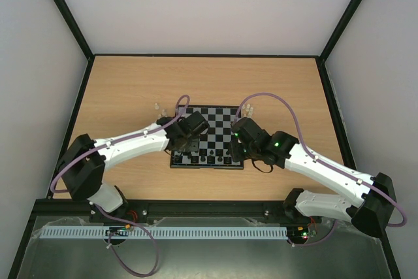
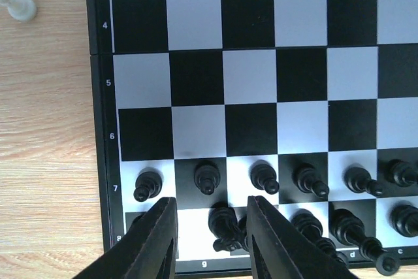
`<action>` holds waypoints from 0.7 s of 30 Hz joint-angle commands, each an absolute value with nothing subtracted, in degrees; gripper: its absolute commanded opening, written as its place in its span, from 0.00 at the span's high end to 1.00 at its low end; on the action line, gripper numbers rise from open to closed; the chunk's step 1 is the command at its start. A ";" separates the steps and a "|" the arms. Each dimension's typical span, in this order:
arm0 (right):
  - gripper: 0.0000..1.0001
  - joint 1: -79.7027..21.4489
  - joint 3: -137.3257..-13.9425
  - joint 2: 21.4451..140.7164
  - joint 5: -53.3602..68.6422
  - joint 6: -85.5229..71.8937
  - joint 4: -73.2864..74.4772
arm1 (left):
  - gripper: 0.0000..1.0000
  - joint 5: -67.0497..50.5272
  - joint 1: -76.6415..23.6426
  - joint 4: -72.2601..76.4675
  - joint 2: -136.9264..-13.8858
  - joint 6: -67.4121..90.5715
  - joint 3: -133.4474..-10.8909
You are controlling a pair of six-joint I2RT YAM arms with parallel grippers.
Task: Set up the chess pieces on the board
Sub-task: Adjust the chess piece on the chessboard.
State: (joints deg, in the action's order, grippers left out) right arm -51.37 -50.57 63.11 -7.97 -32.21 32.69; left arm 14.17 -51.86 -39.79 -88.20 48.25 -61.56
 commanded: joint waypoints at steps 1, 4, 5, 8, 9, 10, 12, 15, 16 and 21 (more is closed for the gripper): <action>0.69 -51.15 -50.19 62.52 -8.51 -32.26 33.99 | 0.69 15.13 -52.29 -41.02 -90.16 49.04 -62.44; 0.69 -51.23 -49.94 62.17 -8.57 -32.26 34.03 | 0.69 15.03 -52.60 -40.71 -91.31 49.10 -62.43; 0.69 -51.21 -49.79 62.10 -8.61 -32.19 33.97 | 0.69 15.03 -52.70 -40.66 -91.65 49.13 -62.52; 0.69 -51.22 -49.56 61.96 -8.52 -32.17 33.94 | 0.70 15.17 -53.14 -40.60 -92.40 49.13 -62.68; 0.69 -51.23 -49.52 61.96 -8.52 -32.17 33.93 | 0.71 15.27 -53.21 -40.67 -92.57 49.13 -62.74; 0.69 -51.16 -49.49 61.96 -8.53 -32.17 33.93 | 0.72 15.29 -53.37 -40.76 -92.69 49.13 -62.80; 0.69 -51.17 -49.41 61.87 -8.52 -32.15 33.88 | 0.74 15.38 -53.51 -40.93 -92.89 49.12 -62.91; 0.69 -51.23 -49.37 61.81 -8.54 -32.08 33.84 | 0.80 15.36 -53.74 -40.96 -92.99 49.20 -62.92; 0.69 -51.16 -49.36 61.83 -8.53 -32.08 33.84 | 0.82 15.30 -53.71 -40.91 -93.01 49.24 -62.88; 0.69 -51.16 -49.25 61.79 -8.46 -32.07 33.74 | 0.89 14.65 -54.08 -40.62 -93.31 48.98 -62.85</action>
